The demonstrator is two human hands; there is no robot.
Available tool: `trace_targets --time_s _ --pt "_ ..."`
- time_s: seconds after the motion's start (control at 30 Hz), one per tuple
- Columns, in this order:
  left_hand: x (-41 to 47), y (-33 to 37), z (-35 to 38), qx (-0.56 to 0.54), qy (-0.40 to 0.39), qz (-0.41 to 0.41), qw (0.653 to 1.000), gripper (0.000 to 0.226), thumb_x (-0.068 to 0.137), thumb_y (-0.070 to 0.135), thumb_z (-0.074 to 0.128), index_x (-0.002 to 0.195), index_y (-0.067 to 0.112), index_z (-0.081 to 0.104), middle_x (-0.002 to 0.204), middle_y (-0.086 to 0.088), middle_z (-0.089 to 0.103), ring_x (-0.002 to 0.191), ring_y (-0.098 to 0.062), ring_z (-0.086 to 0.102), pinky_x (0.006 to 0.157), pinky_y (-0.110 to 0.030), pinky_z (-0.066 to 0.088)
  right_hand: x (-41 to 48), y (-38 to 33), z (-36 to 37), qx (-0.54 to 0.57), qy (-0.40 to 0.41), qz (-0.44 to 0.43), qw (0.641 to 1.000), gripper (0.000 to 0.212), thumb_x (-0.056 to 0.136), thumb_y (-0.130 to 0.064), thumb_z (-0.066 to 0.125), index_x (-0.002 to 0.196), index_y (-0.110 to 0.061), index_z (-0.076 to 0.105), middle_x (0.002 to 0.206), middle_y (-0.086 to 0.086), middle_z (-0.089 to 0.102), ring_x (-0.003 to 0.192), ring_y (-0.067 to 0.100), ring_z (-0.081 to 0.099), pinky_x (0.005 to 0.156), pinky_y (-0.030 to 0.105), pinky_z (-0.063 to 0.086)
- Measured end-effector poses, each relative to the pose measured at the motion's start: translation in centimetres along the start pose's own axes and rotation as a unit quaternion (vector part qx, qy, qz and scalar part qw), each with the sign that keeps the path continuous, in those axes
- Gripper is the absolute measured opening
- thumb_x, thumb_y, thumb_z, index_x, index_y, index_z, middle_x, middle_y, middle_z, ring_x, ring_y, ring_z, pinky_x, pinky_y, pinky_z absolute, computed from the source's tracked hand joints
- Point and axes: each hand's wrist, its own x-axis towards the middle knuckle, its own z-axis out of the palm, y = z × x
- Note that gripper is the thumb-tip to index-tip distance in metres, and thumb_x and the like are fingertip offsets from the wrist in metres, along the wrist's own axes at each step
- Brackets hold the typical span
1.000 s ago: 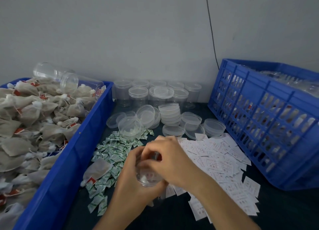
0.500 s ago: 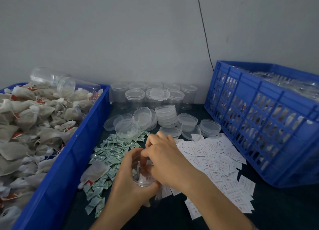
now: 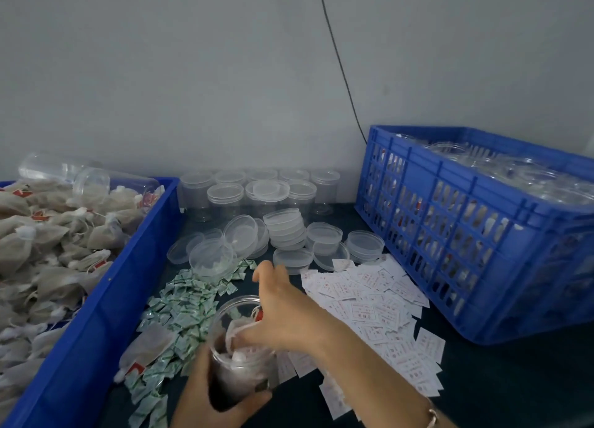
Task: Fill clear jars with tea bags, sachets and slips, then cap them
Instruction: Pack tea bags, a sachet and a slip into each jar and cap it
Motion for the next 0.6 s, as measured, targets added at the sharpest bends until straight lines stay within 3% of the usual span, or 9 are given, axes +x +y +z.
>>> trace_targets --time_s 0.07,0.13,0.17,0.23,0.3,0.37,0.5,0.6 --pt "0.4 0.2 0.5 0.042 0.038 -0.012 0.998 0.108 0.032 0.015 0.098 0.126 0.004 0.048 0.106 0.0 0.061 0.116 -0.033 0.054 0.083 -0.022 0.043 -0.6 0.4 -0.7 0.104 -0.029 0.004 0.994 0.087 0.083 -0.049 0.077 0.147 -0.022 0.024 0.144 0.004 0.033 0.122 0.021 0.048 0.093 0.033 0.042" --pt "0.7 1.2 0.9 0.038 0.093 -0.012 0.995 0.095 0.049 -0.009 0.089 0.132 0.009 0.048 0.114 0.0 0.059 0.111 -0.025 0.052 0.097 -0.034 0.041 -1.7 0.7 -2.1 0.151 -0.03 -0.011 0.988 0.086 0.084 -0.062 0.069 0.149 -0.025 0.027 0.149 0.0 0.04 0.128 0.014 0.046 0.103 0.034 0.041" --pt "1.1 2.4 1.4 0.04 0.106 -0.002 0.994 0.093 0.049 -0.011 0.089 0.129 0.016 0.05 0.111 0.007 0.059 0.108 -0.02 0.052 0.1 -0.038 0.04 -2.4 0.9 -2.9 0.156 -0.024 -0.022 0.987 0.088 0.083 -0.066 0.067 0.151 -0.027 0.027 0.151 -0.003 0.041 0.131 0.013 0.045 0.108 0.036 0.04" --pt "1.4 4.9 2.7 0.05 0.087 0.06 0.993 0.088 0.04 0.005 0.096 0.117 0.022 0.055 0.102 0.012 0.064 0.101 -0.013 0.06 0.094 -0.036 0.047 -4.0 1.4 -4.9 0.126 -0.007 -0.05 0.991 0.093 0.081 -0.07 0.067 0.154 -0.034 0.021 0.156 -0.008 0.035 0.139 0.01 0.037 0.111 0.035 0.036" --pt "1.4 7.2 3.6 0.022 0.055 0.131 0.99 0.09 0.033 0.021 0.095 0.113 0.032 0.056 0.1 0.014 0.071 0.093 -0.002 0.068 0.075 -0.017 0.055 -5.8 1.8 -7.2 0.086 0.026 -0.072 0.993 0.099 0.079 -0.068 0.07 0.155 -0.04 0.013 0.159 -0.015 0.026 0.141 0.003 0.03 0.106 0.027 0.031" --pt "2.0 9.8 5.0 0.003 0.042 0.193 0.98 0.083 0.033 0.029 0.089 0.107 0.04 0.055 0.103 0.029 0.067 0.09 0.01 0.065 0.064 -0.003 0.049 -7.7 2.2 -9.6 0.09 0.095 -0.081 0.988 0.101 0.075 -0.068 0.073 0.154 -0.043 0.014 0.155 -0.023 0.029 0.136 -0.005 0.033 0.101 0.023 0.032" --pt "3.7 15.3 8.9 -0.042 -0.031 0.258 0.965 0.065 0.044 0.032 0.089 0.099 0.048 0.056 0.106 0.02 0.068 0.09 0.004 0.067 0.066 -0.008 0.052 -10.8 3.8 -14.1 0.114 0.237 -0.075 0.962 0.1 0.062 -0.076 0.072 0.148 -0.049 0.028 0.145 -0.03 0.044 0.127 -0.013 0.044 0.102 0.019 0.042" --pt "5.2 18.7 12.1 -0.04 -0.098 0.292 0.951 0.06 0.054 0.037 0.088 0.103 0.047 0.054 0.108 0.019 0.067 0.095 0.001 0.065 0.072 -0.011 0.052 -12.6 5.8 -17.4 0.109 0.327 -0.06 0.937 0.1 0.054 -0.079 0.069 0.144 -0.047 0.04 0.13 -0.029 0.058 0.113 -0.019 0.052 0.084 0.003 0.045"
